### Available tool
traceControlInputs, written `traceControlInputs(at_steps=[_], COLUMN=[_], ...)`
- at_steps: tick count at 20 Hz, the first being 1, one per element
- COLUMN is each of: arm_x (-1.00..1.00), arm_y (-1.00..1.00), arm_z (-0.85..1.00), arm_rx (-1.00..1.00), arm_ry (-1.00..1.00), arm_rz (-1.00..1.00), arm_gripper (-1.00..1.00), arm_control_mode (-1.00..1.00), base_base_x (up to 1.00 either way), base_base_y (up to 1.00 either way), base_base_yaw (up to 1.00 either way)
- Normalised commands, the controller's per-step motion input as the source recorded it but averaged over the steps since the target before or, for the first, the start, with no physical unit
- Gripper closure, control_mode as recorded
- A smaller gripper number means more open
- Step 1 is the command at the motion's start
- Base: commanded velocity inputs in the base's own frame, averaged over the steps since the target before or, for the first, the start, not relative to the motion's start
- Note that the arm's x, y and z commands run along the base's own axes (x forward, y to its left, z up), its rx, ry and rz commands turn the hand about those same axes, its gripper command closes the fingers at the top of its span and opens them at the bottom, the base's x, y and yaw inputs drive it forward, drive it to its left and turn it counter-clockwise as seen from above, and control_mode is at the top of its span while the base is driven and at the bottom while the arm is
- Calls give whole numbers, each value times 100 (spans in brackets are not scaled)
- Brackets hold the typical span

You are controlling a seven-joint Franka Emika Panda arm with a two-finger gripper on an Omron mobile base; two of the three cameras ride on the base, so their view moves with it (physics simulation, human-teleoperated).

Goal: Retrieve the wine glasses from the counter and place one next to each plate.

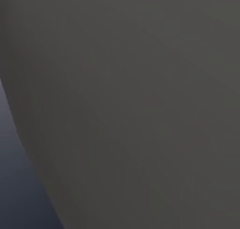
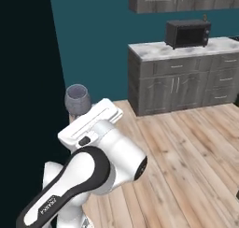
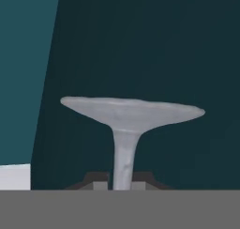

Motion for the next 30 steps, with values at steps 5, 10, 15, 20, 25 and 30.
traceControlInputs(at_steps=[5, 10, 15, 20, 25, 30], arm_x=[0, 0, 0, 0, 0, 0], arm_y=[0, 0, 0, 0, 0, 0], arm_z=[0, 0, 0, 0, 0, 0], arm_rx=[0, 0, 0, 0, 0, 0], arm_ry=[0, 0, 0, 0, 0, 0], arm_rz=[0, 0, 0, 0, 0, 0], arm_gripper=[100, 100, 100, 100, 100, 100], arm_control_mode=[100, 100, 100, 100, 100, 100], base_base_x=[-95, -43, 0, 0, -86, -100], base_base_y=[-54, -91, -100, -100, -100, -100], base_base_yaw=[-7, -15, -16, -20, -17, -15])
